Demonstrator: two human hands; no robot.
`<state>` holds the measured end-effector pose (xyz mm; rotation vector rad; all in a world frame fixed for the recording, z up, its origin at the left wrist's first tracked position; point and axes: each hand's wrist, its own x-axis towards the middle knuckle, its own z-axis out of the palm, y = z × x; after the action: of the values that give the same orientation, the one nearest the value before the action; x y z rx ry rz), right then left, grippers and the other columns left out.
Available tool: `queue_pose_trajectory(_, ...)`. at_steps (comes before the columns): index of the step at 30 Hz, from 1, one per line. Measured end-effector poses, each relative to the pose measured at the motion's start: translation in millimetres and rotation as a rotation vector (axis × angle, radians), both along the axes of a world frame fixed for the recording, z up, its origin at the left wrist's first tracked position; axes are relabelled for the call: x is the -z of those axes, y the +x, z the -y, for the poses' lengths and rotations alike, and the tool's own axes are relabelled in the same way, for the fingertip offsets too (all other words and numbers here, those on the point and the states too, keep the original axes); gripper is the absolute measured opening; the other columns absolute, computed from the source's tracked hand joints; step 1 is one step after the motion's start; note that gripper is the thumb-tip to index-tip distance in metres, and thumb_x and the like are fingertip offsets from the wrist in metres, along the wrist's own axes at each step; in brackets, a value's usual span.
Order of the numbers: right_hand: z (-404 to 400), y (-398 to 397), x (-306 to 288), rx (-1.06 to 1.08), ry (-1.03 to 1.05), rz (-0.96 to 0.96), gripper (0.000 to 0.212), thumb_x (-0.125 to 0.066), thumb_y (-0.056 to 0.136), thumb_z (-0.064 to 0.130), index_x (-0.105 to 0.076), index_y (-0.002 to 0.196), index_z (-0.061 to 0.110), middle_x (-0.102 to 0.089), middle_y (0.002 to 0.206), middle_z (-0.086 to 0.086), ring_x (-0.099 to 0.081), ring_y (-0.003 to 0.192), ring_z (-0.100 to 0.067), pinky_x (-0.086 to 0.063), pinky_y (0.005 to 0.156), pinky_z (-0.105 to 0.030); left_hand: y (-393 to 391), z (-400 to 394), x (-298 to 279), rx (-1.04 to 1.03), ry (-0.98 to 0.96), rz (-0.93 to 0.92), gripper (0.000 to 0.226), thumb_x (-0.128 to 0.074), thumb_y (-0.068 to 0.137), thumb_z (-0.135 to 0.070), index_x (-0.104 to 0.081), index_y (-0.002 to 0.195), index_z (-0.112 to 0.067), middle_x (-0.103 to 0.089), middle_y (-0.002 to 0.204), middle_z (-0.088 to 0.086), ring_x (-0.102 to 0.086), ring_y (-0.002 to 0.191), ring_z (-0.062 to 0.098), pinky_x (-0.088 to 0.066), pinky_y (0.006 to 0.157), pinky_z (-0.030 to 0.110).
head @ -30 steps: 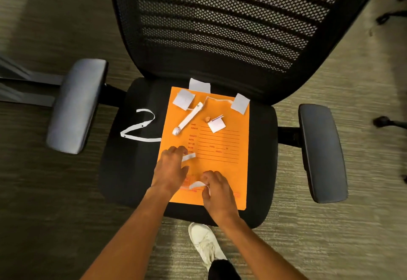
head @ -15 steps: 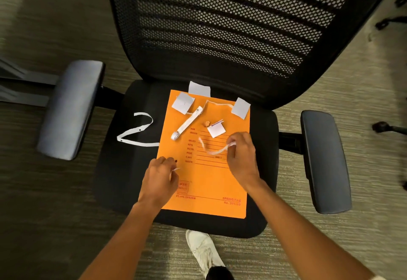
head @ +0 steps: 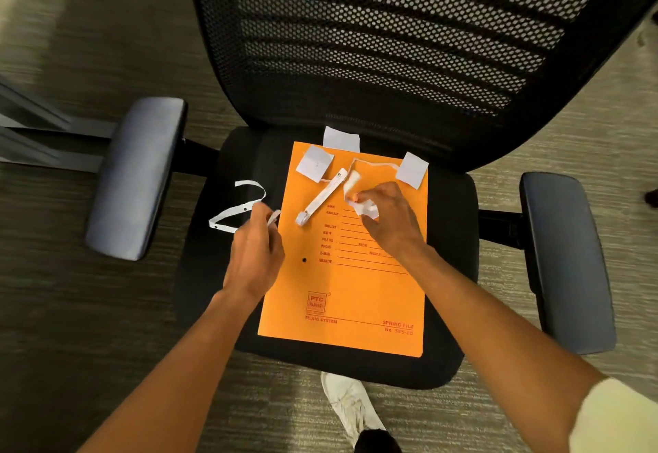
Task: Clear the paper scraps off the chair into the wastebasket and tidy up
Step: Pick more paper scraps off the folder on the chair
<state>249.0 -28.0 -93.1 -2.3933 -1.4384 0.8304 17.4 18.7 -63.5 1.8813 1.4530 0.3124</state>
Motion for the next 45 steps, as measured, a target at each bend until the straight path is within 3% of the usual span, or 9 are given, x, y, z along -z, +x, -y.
queue_pose_trajectory(2, 3, -2, 0, 0.029, 0.026, -0.019, 0.032, -0.062, 0.09, 0.006, -0.062, 0.119, 0.018, -0.05, 0.127, -0.006, -0.054, 0.112, -0.024, -0.051, 0.091, -0.034, 10, -8, 1, 0.035, 0.049, -0.025, 0.019, -0.053, 0.095, -0.013, -0.041, 0.105, -0.024, -0.056, 0.083, -0.002, -0.06, 0.07, 0.016, -0.056, 0.054, 0.036)
queue_pose_trajectory(6, 20, 2, 0, 0.071, 0.109, -0.059, 0.025, -0.062, 0.09, 0.006, -0.064, 0.113, 0.013, -0.056, 0.119, -0.008, -0.057, 0.106, -0.022, -0.05, 0.087, -0.028, 33, -22, 10, 0.109, 0.082, -0.165, 0.054, -0.067, 0.086, -0.034, -0.039, 0.13, -0.02, -0.05, 0.122, 0.007, -0.059, 0.096, 0.022, -0.05, 0.069, 0.032)
queue_pose_trajectory(12, 46, 29, 0, 0.18, 0.219, -0.039, 0.018, -0.068, 0.086, 0.013, -0.065, 0.104, 0.015, -0.055, 0.112, -0.003, -0.058, 0.1, -0.02, -0.049, 0.077, -0.027, 68, -40, 21, 0.195, 0.148, -0.322, 0.084, -0.077, 0.074, -0.043, -0.029, 0.141, -0.024, -0.032, 0.144, 0.012, -0.05, 0.12, 0.034, -0.055, 0.078, 0.042)
queue_pose_trajectory(16, 47, 52, 3, 0.228, 0.232, 0.007, 0.013, -0.072, 0.083, 0.014, -0.065, 0.094, 0.016, -0.053, 0.106, -0.001, -0.054, 0.097, -0.022, -0.045, 0.069, -0.026, 86, -48, 25, 0.204, 0.134, -0.351, 0.088, -0.077, 0.073, -0.046, -0.025, 0.143, -0.028, -0.026, 0.15, 0.013, -0.047, 0.125, 0.036, -0.054, 0.081, 0.044)
queue_pose_trajectory(22, 35, 69, 6, 0.254, 0.254, 0.019, 0.015, -0.074, 0.08, 0.013, -0.063, 0.088, 0.017, -0.054, 0.114, 0.0, -0.051, 0.104, -0.02, -0.044, 0.075, -0.026, 93, -51, 32, 0.265, 0.14, -0.48, 0.08, -0.067, 0.081, -0.047, -0.023, 0.146, -0.031, -0.024, 0.152, 0.013, -0.051, 0.12, 0.039, -0.056, 0.076, 0.045)
queue_pose_trajectory(29, 15, 71, 13, 0.212, 0.195, 0.016, 0.02, -0.073, 0.08, 0.006, -0.06, 0.093, 0.016, -0.051, 0.132, -0.004, -0.05, 0.119, -0.024, -0.05, 0.086, -0.033, 93, -44, 32, 0.225, 0.201, -0.523, 0.036, -0.055, 0.093, -0.026, -0.051, 0.127, -0.017, -0.043, 0.133, 0.013, -0.057, 0.103, 0.031, -0.059, 0.068, 0.041)
queue_pose_trajectory(36, -4, 67, 19, 0.154, 0.084, 0.059, 0.018, -0.068, 0.085, 0.011, -0.053, 0.094, 0.016, -0.034, 0.153, -0.005, -0.049, 0.126, -0.028, -0.05, 0.09, -0.04, 76, -39, 32, 0.227, 0.214, -0.417, 0.018, -0.052, 0.093, -0.011, -0.058, 0.11, -0.007, -0.065, 0.1, 0.013, -0.064, 0.084, 0.029, -0.053, 0.061, 0.038)
queue_pose_trajectory(40, -8, 64, 20, 0.153, 0.098, 0.101, 0.021, -0.068, 0.087, 0.018, -0.05, 0.096, 0.013, -0.059, 0.123, -0.011, -0.061, 0.104, -0.03, -0.054, 0.078, -0.042, 62, -30, 32, 0.184, 0.179, -0.298, 0.012, -0.053, 0.095, -0.014, -0.061, 0.101, -0.007, -0.068, 0.092, 0.013, -0.065, 0.075, 0.028, -0.051, 0.057, 0.035)
queue_pose_trajectory(45, -3, 57, 21, 0.173, 0.147, 0.271, 0.018, -0.061, 0.092, 0.019, -0.048, 0.101, 0.01, -0.067, 0.091, -0.014, -0.066, 0.081, -0.035, -0.056, 0.065, -0.043, 46, -26, 30, 0.129, 0.13, -0.197, 0.011, -0.052, 0.095, -0.014, -0.06, 0.097, -0.007, -0.068, 0.086, 0.014, -0.063, 0.07, 0.029, -0.051, 0.057, 0.037)
